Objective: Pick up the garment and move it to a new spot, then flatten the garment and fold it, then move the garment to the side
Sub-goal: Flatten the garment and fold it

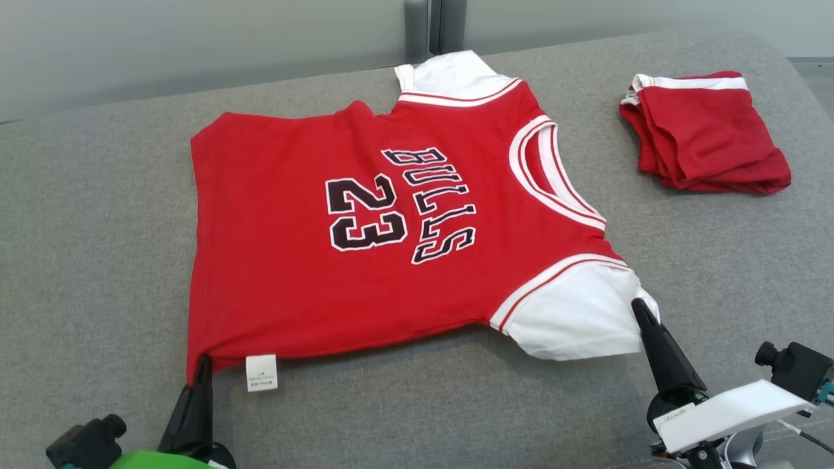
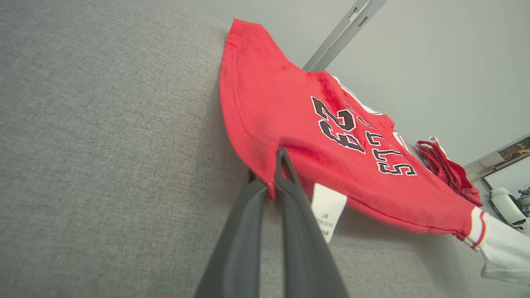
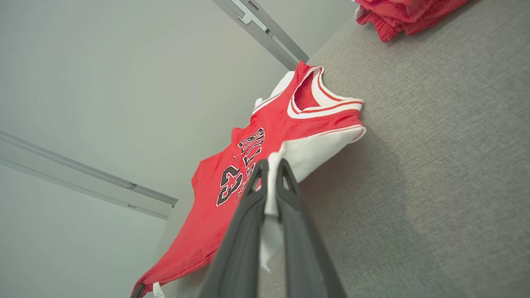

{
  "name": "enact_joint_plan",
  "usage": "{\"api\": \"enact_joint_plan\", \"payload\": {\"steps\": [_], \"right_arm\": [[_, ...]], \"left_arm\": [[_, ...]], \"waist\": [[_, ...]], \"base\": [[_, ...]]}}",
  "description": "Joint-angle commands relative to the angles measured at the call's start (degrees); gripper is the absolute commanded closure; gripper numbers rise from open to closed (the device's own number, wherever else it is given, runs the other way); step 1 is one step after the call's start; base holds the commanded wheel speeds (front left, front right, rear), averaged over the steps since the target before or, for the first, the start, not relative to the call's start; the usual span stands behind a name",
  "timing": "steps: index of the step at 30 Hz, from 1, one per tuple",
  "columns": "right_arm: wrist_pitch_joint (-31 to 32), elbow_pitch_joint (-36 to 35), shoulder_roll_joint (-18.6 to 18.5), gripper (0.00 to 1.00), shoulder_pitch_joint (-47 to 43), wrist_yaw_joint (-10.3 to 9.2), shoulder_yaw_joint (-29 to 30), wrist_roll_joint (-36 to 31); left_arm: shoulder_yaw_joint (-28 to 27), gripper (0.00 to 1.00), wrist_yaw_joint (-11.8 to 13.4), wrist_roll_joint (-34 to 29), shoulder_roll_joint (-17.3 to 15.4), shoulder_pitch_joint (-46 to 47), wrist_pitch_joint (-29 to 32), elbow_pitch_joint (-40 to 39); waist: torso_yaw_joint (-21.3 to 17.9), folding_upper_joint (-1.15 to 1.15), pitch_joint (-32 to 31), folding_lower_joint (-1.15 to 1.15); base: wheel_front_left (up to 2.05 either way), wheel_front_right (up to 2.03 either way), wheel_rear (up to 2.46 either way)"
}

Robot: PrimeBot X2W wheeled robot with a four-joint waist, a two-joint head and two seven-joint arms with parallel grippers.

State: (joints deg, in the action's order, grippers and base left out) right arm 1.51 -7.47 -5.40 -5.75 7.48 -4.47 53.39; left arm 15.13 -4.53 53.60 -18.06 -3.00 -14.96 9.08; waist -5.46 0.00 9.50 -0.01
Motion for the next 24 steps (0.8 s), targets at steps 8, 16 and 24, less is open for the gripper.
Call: {"api": "enact_joint_plan", "payload": {"steps": [8, 16, 24], "right_arm": [[1.5, 0.8, -1.0, 1.0, -3.8, 0.01, 0.9, 1.1], [2.5, 0.9, -1.4, 1.0, -6.0, 0.01, 0.9, 1.9], [3.3, 2.6, -1.3, 1.0, -6.5, 0.01, 1.1, 1.4]], "left_arm": [[-2.1, 1.0, -1.0, -2.5, 2.2, -4.8, -0.3, 1.5], [-3.9, 1.0, -1.5, -4.8, 3.7, -8.5, -0.3, 0.8], [-3.8, 1.0, -1.8, -4.8, 4.6, -10.8, -0.3, 1.3]], "waist": [[-1.4, 0.0, -2.2, 0.01], [-2.1, 0.0, -2.7, 0.01], [-1.5, 0.0, -3.4, 0.01]], "base": [[0.0, 0.0, 0.0], [0.0, 0.0, 0.0], [0.0, 0.0, 0.0]]}}
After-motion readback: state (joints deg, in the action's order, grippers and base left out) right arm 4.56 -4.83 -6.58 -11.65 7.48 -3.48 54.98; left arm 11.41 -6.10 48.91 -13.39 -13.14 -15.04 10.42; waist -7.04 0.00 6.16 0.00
